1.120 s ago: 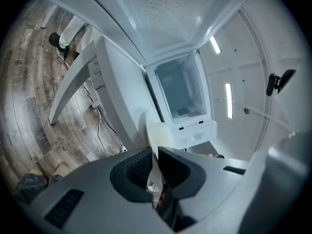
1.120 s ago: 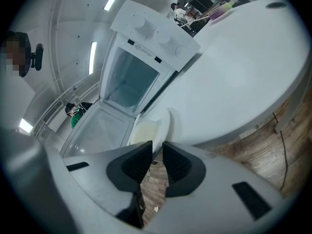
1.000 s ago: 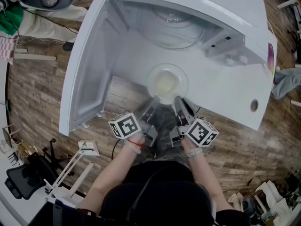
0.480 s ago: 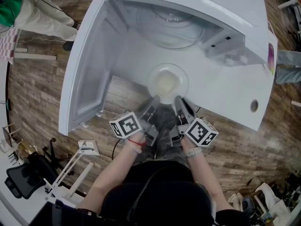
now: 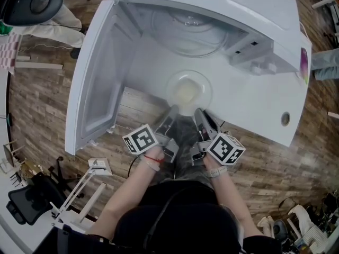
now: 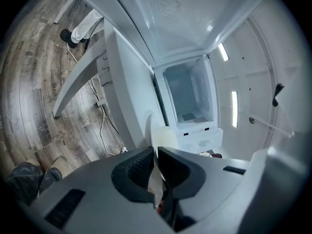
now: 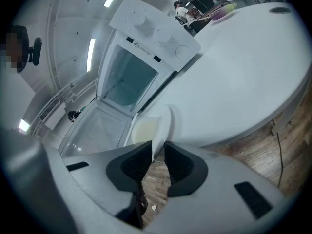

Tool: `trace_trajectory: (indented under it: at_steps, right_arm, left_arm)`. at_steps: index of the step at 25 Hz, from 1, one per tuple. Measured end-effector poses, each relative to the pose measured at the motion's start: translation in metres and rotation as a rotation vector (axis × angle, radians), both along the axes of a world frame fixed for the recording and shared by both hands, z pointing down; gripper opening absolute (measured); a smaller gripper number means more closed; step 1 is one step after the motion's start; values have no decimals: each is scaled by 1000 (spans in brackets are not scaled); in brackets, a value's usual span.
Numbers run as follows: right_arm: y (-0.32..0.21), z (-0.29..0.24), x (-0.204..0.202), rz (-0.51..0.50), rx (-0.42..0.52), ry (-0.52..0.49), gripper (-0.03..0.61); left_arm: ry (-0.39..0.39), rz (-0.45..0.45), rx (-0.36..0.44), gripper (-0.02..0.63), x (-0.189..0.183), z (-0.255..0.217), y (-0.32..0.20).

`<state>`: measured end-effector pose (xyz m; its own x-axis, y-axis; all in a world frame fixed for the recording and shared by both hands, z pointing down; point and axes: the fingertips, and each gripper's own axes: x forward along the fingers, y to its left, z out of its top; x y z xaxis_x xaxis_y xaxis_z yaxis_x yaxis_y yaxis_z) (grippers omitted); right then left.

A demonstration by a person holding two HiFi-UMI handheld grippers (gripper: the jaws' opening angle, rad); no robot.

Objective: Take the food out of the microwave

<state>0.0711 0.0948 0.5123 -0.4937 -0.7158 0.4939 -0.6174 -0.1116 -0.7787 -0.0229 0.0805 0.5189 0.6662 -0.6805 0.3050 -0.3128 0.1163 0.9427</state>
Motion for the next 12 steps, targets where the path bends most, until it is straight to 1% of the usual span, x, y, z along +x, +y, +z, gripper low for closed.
trace_trajectory:
  at_steps: [12]
  right_arm:
    - [2, -1, 6, 5, -34, -5, 101]
  left_arm:
    - [-15, -20, -12, 29, 2, 3, -4]
